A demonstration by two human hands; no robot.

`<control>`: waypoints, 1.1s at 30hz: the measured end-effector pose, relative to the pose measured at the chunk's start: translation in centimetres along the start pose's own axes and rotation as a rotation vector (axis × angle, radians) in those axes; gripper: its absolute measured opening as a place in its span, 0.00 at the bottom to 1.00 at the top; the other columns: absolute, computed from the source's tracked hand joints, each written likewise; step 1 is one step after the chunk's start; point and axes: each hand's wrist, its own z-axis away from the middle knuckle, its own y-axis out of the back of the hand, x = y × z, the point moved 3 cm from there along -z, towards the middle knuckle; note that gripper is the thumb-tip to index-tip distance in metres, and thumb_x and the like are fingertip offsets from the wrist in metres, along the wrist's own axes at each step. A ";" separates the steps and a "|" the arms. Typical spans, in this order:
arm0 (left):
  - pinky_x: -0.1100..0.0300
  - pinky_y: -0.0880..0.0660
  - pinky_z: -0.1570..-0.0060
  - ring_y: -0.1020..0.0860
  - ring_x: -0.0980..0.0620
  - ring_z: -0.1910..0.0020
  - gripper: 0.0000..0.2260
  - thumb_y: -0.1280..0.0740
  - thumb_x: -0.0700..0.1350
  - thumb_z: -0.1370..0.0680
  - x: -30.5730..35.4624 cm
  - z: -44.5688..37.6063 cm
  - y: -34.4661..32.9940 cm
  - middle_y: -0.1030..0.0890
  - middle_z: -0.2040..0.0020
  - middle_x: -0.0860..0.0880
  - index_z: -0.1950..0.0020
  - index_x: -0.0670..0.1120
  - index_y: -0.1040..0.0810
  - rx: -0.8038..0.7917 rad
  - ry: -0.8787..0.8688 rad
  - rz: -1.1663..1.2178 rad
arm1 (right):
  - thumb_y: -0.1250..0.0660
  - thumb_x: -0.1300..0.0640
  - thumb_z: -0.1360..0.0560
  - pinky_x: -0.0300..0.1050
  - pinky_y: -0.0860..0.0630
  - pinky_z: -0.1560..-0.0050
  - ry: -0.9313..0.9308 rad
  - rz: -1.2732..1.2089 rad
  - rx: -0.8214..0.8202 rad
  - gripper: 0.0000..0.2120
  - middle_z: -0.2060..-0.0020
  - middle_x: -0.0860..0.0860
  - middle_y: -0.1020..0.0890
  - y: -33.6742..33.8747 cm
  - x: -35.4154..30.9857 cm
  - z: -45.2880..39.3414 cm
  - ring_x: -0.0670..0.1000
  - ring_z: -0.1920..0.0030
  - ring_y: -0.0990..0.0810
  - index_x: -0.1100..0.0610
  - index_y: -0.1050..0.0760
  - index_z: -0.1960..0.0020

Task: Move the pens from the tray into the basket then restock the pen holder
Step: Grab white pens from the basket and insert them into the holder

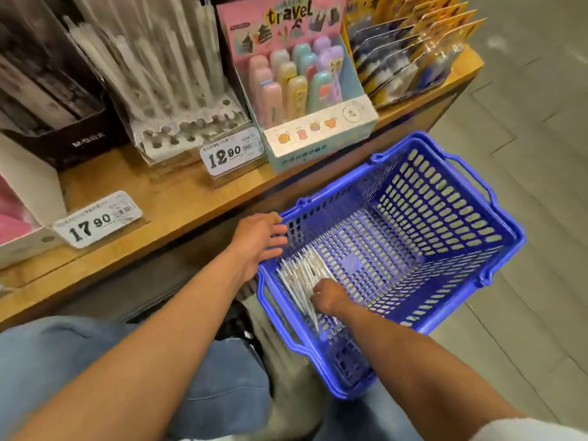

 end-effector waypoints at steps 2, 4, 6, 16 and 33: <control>0.56 0.21 0.52 0.19 0.48 0.49 0.10 0.39 0.49 0.17 -0.2 -0.5 -0.5 0.17 0.47 0.46 0.43 0.46 0.23 0.010 -0.005 0.035 | 0.37 0.59 0.25 0.46 0.24 0.47 -0.005 0.088 0.013 0.12 0.45 0.61 0.19 -0.8 -0.1 -1.2 0.60 0.44 0.20 0.63 0.23 0.45; 0.56 0.21 0.52 0.19 0.48 0.51 0.09 0.38 0.48 0.17 -0.5 -0.9 -1.1 0.17 0.48 0.47 0.43 0.46 0.23 0.004 -0.006 0.064 | 0.37 0.56 0.24 0.49 0.24 0.44 -0.015 0.143 0.047 0.13 0.43 0.60 0.20 -1.3 -0.1 -2.2 0.60 0.42 0.21 0.61 0.25 0.41; 0.57 0.21 0.53 0.19 0.49 0.53 0.10 0.37 0.48 0.18 -0.8 -1.1 -1.5 0.17 0.49 0.47 0.41 0.45 0.22 0.000 -0.019 0.077 | 0.36 0.55 0.23 0.49 0.24 0.45 -0.018 0.206 0.084 0.14 0.42 0.59 0.20 -1.7 -0.2 -3.1 0.61 0.42 0.21 0.61 0.28 0.40; 0.61 0.22 0.56 0.19 0.50 0.55 0.09 0.37 0.46 0.18 -1.7 -1.6 -1.4 0.15 0.52 0.47 0.42 0.43 0.21 0.029 -0.131 0.114 | 0.38 0.54 0.21 0.49 0.24 0.51 0.061 0.255 0.109 0.13 0.45 0.60 0.20 -1.4 -0.1 -5.3 0.61 0.44 0.20 0.63 0.28 0.42; 0.63 0.28 0.72 0.25 0.53 0.75 0.24 0.49 0.56 0.15 -1.9 -1.1 -3.2 0.21 0.70 0.49 0.60 0.45 0.23 -0.099 -0.067 0.003 | 0.30 0.63 0.25 0.39 0.28 0.70 0.562 -0.971 0.018 0.05 0.71 0.53 0.20 11.4 -9.5 4.7 0.48 0.74 0.25 0.61 0.23 0.51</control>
